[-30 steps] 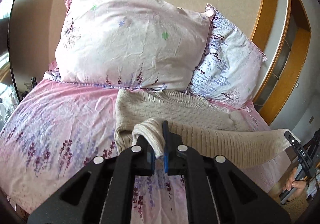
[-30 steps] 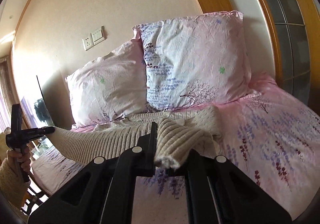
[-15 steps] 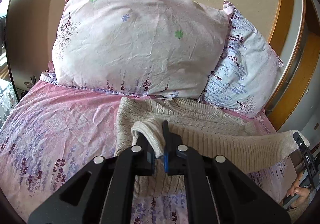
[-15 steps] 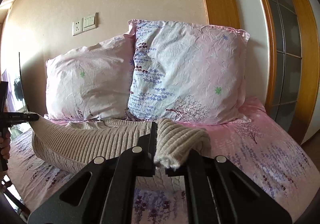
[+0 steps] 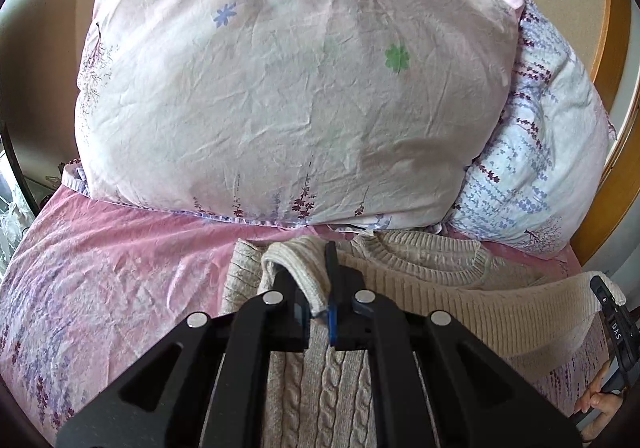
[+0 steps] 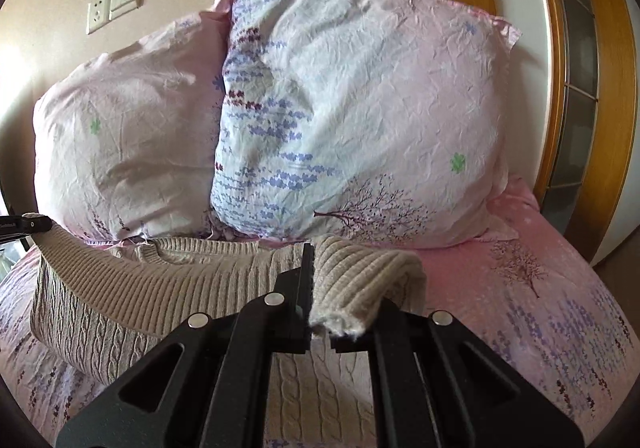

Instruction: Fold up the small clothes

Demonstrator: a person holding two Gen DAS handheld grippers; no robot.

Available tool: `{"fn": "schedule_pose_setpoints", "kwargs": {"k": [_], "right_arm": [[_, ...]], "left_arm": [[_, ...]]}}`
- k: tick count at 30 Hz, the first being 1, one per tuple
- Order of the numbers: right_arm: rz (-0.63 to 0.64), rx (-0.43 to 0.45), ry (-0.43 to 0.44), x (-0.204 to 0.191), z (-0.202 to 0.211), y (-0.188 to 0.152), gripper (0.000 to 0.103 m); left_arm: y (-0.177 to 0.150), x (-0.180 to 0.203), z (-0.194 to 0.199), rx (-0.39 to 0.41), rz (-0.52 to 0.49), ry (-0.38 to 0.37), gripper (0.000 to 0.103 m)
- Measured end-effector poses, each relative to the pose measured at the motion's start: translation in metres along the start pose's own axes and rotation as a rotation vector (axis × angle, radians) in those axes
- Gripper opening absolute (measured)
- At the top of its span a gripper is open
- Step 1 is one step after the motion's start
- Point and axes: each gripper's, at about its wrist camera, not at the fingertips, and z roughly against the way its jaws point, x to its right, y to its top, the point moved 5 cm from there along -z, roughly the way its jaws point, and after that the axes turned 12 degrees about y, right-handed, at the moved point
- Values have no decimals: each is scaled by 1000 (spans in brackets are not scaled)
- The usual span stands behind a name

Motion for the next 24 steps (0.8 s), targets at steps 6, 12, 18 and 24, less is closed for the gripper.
{"fn": "schedule_pose_setpoints", "kwargs": {"k": [6, 12, 18, 24], "right_arm": [[-158, -124, 51, 21, -54, -9, 6], [-366, -193, 74, 49, -82, -17, 6], [-444, -231, 66, 54, -99, -21, 7], [-544, -282, 110, 63, -110, -25, 47]], "left_arm": [[-9, 7, -55, -110, 39, 9, 6], [-12, 3, -85, -184, 119, -22, 6], [-15, 9, -97, -202, 108, -16, 6], [-17, 15, -103, -224, 125, -41, 17]]}}
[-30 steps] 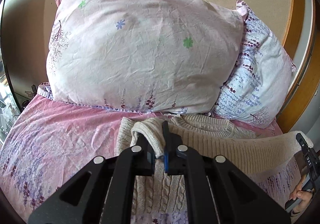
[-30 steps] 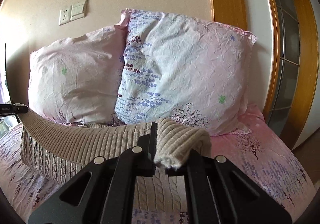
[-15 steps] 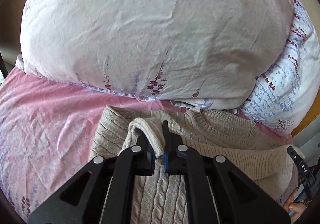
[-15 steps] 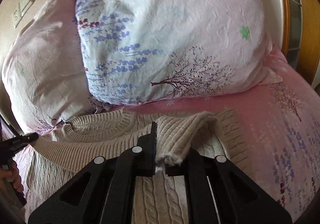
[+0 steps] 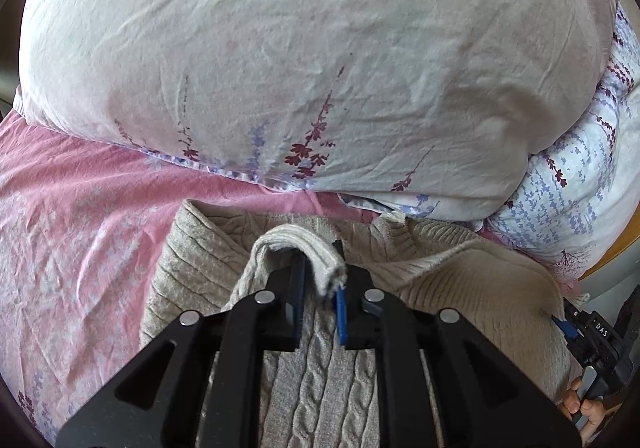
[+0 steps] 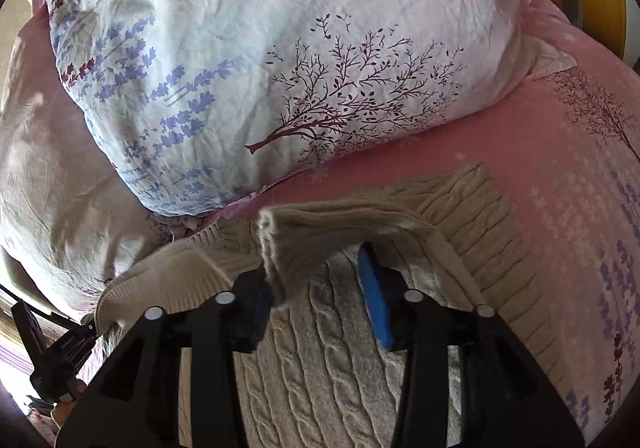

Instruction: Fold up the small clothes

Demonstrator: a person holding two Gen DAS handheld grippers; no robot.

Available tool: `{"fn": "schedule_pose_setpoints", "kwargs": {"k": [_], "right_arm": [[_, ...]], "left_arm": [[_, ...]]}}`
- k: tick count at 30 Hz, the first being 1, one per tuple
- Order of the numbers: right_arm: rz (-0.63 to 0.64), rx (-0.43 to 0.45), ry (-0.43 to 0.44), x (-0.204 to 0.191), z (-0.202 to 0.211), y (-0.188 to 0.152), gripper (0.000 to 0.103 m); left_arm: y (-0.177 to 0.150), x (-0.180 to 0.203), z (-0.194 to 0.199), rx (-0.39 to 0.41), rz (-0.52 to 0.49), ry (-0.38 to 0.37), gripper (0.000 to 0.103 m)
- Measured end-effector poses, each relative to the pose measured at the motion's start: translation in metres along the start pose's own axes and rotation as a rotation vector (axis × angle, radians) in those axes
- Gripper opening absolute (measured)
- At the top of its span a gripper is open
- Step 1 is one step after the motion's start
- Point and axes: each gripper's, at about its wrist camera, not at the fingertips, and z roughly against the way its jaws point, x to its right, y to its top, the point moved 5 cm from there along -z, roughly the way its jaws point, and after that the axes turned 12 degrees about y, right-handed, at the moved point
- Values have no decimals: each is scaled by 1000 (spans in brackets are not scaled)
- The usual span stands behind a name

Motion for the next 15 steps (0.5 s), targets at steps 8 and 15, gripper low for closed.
{"fn": "schedule_pose_setpoints", "kwargs": {"k": [8, 15], "right_arm": [[59, 67, 7, 12, 45, 3, 49], [110, 59, -1, 46, 85, -3, 36]], "left_arm": [[-4, -17, 35, 61, -37, -11, 58], [-23, -60, 54, 19, -42, -37, 52]]}}
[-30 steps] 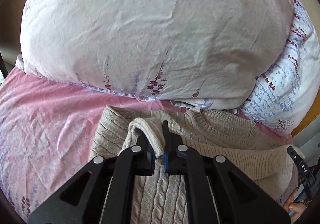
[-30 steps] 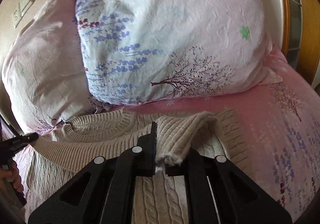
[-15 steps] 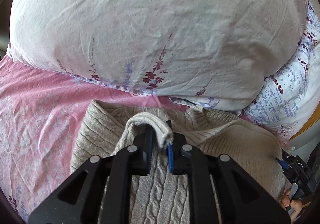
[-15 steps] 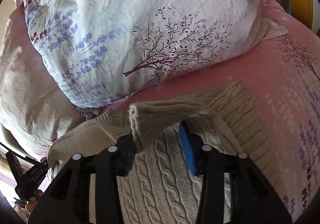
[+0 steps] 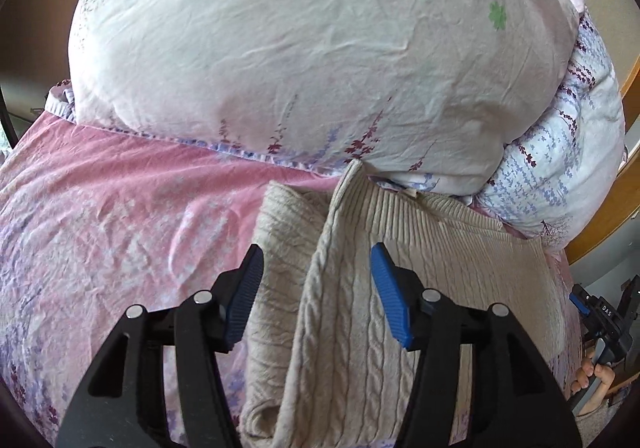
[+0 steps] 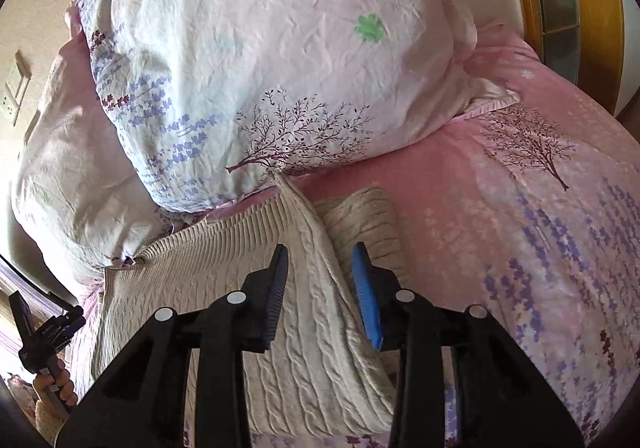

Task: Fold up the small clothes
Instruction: 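Release the sweater with both grippers and flatten the folded panel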

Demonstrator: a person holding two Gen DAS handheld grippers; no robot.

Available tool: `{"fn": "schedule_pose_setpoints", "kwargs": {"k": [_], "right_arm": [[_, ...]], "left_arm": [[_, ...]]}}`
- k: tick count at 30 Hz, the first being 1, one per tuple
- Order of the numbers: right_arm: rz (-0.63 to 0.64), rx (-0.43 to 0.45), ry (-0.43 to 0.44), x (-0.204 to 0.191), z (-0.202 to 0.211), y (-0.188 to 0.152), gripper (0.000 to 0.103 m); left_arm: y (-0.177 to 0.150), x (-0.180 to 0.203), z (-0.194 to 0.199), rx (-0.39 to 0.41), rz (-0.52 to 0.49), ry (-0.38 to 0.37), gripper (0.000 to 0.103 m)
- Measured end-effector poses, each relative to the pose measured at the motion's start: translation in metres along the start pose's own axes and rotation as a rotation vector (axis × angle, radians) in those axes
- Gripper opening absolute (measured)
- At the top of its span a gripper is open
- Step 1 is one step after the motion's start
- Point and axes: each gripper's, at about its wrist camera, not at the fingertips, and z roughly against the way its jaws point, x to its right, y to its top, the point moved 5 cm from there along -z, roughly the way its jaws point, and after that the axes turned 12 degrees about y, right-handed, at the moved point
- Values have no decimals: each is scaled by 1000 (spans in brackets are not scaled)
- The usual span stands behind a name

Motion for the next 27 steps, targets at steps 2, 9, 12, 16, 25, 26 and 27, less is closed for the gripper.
{"fn": "schedule_pose_setpoints", "kwargs": {"k": [2, 9, 12, 16, 25, 26, 27], "right_arm": [[20, -27, -8, 4, 2, -6, 35], [53, -80, -21, 4, -6, -22, 35], [66, -98, -35, 6, -8, -26, 35], [81, -119, -40, 7, -10, -32, 35], [101, -117, -19, 6, -3, -39, 11], [95, -107, -13, 5, 0, -38, 11], [89, -95, -7, 5, 4, -36, 11]], "left_arm": [[-8, -8, 4, -19, -5, -13, 45], [-34, -3, 1, -47, -67, 0, 41], [-39, 1, -1, -53, -100, 23, 41], [-42, 3, -4, -55, -131, 57, 41], [-50, 8, -9, -71, -168, 73, 11], [-50, 8, -7, -70, -168, 68, 10], [-50, 8, -5, -69, -171, 65, 9]]}}
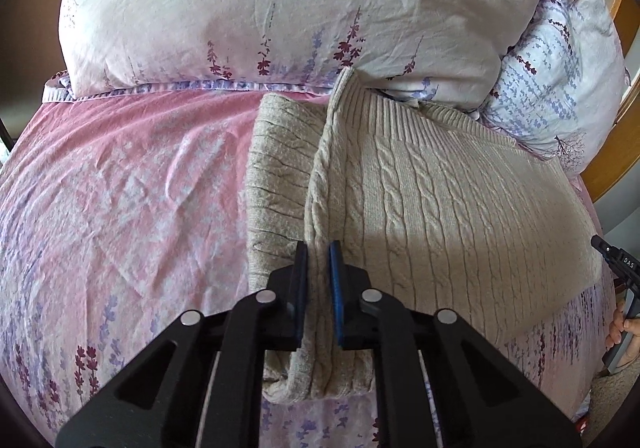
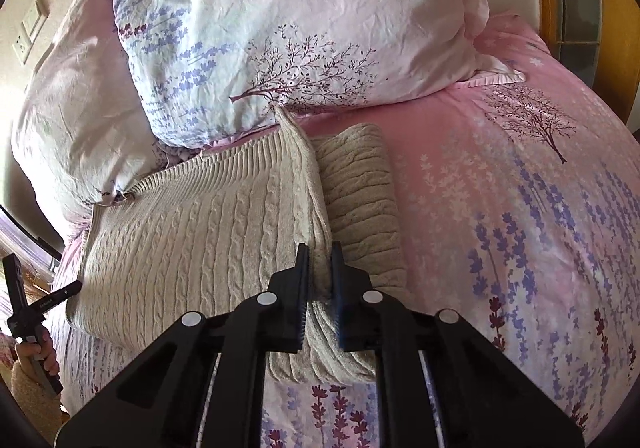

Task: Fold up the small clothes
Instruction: 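Release the sweater with both grippers and flatten the folded panel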

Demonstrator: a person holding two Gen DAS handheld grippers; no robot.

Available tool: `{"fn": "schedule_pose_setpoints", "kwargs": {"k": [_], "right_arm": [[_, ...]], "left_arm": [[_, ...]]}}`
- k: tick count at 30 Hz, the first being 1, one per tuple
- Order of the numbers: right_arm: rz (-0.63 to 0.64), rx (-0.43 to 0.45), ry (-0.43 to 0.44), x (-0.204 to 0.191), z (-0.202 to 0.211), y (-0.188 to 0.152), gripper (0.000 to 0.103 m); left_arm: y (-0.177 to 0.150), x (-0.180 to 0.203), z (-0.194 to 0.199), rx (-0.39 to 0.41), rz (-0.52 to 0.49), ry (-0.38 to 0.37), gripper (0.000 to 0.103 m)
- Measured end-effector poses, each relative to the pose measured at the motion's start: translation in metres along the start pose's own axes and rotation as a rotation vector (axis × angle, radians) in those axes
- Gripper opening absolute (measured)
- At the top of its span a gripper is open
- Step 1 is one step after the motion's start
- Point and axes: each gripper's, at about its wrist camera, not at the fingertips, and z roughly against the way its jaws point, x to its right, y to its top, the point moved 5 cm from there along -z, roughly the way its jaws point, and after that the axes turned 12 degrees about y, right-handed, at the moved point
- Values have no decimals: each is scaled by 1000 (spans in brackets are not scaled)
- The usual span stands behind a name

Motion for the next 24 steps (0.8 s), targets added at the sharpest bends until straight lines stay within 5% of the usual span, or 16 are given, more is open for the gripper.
{"fn": "schedule_pose_setpoints", "kwargs": {"k": [6, 12, 17, 21, 22, 24], "right_arm": [[-30, 34, 30, -1, 17, -3, 10], [-64, -21, -67, 16, 2, -17, 10], [-92, 3, -46, 12, 11, -13, 17], [30, 61, -79, -15, 23, -2, 28], [56, 51, -76, -24, 21, 1, 38], [108, 26, -47, -48, 10, 7, 44]], "left_arm": [[-2, -3, 11, 21, -38, -3, 7], [-5, -8, -1, 15, -49, 8, 8], [-1, -9, 13, 53, -58, 23, 15], [11, -11, 47, 215, -41, 89, 41], [13, -6, 53, 245, -42, 100, 51], [15, 12, 59, 260, -52, 76, 55]]}}
